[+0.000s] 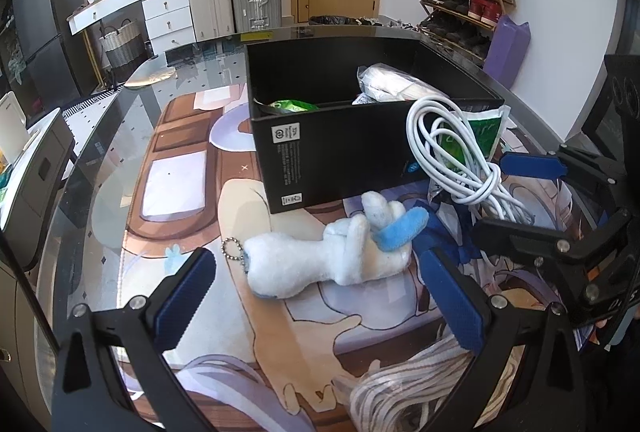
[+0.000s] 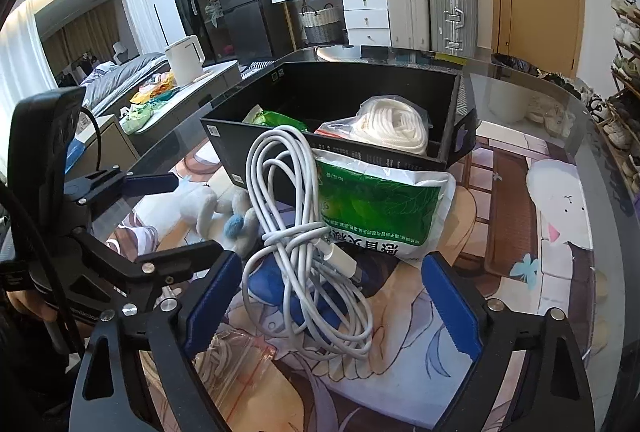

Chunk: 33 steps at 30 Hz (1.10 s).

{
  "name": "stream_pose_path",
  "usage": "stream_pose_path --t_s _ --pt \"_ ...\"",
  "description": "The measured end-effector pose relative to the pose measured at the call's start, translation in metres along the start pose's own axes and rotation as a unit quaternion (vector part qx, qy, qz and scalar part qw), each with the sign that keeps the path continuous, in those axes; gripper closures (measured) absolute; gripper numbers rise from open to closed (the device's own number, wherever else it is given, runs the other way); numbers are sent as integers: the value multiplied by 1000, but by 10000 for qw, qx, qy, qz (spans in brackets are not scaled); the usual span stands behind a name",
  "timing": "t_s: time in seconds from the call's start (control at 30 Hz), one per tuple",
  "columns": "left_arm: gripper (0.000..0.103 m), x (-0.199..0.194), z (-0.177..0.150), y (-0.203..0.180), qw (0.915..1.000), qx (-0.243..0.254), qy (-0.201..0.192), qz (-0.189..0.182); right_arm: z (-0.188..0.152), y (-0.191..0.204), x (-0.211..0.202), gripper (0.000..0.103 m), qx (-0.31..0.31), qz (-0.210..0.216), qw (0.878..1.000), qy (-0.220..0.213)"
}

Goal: Organize soft objects
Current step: 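Close the right gripper on the coiled white cable, then close the left gripper on the white plush toy while the right holds the cable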

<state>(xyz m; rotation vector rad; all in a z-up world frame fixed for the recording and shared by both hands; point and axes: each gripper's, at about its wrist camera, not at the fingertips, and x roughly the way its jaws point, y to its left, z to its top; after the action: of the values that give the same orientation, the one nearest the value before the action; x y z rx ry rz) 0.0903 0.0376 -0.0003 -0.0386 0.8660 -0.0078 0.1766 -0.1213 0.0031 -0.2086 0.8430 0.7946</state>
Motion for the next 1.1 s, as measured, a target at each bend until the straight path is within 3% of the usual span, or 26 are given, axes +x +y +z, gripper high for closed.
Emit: stream_pose_path --t_s 0.33,0.43,0.77,0.8,0.97,1.1 --pt "0 3 0 0 10000 -9 75 11 0 2 6 36 35 284 9996 72" --pt "0 3 1 -2 10000 25 78 8 -1 4 7 47 25 341 9994 81" --pt "0 3 1 -5 9999 63 94 10 -1 5 1 61 -86 317 9995 1" --pt "0 3 2 -5 9999 67 93 12 -1 6 0 69 -109 300 9995 -12" --pt "0 4 2 -9 9999 101 100 14 -1 7 -4 76 -215 324 9992 -55" --pt "0 7 3 -12 9998 142 126 11 -1 7 -7 77 -218 320 9992 -121"
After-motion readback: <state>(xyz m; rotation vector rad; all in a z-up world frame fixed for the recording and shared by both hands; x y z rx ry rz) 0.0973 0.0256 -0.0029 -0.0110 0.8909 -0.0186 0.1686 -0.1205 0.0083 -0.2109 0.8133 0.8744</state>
